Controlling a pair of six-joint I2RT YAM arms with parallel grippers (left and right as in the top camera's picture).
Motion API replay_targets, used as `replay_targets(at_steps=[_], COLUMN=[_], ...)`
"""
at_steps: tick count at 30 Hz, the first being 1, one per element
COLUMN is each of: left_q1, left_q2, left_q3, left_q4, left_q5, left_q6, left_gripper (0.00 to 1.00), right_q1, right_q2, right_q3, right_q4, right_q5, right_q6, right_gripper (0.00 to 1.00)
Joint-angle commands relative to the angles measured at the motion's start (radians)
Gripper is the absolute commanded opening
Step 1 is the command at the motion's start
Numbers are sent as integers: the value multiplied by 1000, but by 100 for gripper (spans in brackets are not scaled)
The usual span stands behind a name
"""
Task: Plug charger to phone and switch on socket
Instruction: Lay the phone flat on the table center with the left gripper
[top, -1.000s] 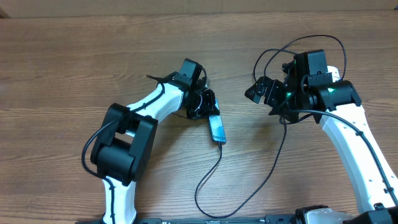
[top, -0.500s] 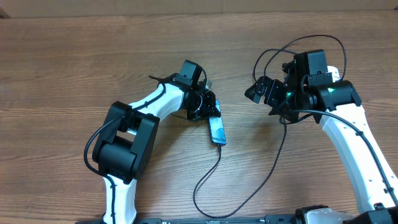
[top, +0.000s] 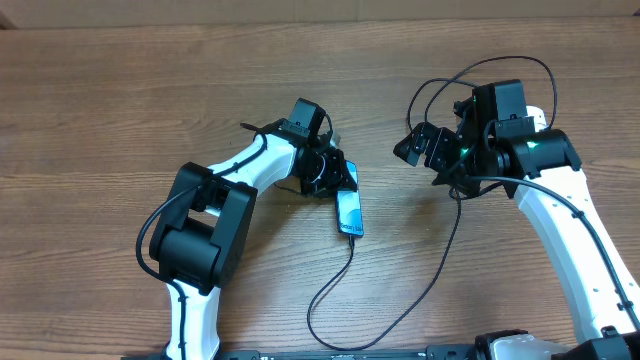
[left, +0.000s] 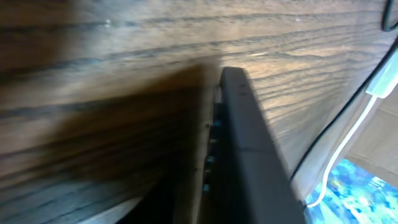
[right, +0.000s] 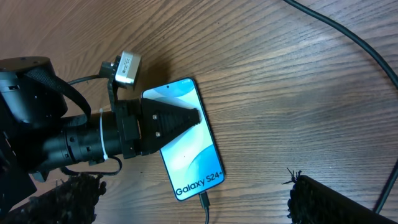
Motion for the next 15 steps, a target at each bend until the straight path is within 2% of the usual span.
replay_targets(at_steps=[1, 7, 15], left_q1=[-5, -5, -5], left_q2=[34, 34, 34], left_q3=[-8, -8, -8], left_q4=[-19, -43, -56], left_q5=[-46, -61, -61], left_q6=[5, 5, 10], left_gripper=[32, 40, 40], right_q1=[-2, -2, -2], right_q2=[-22, -22, -22], right_q3=[9, 9, 9], right_q4=[2, 2, 2], right_q5=[-4, -4, -8], right_q6=[-11, -11, -11], right_gripper=[100, 100, 100])
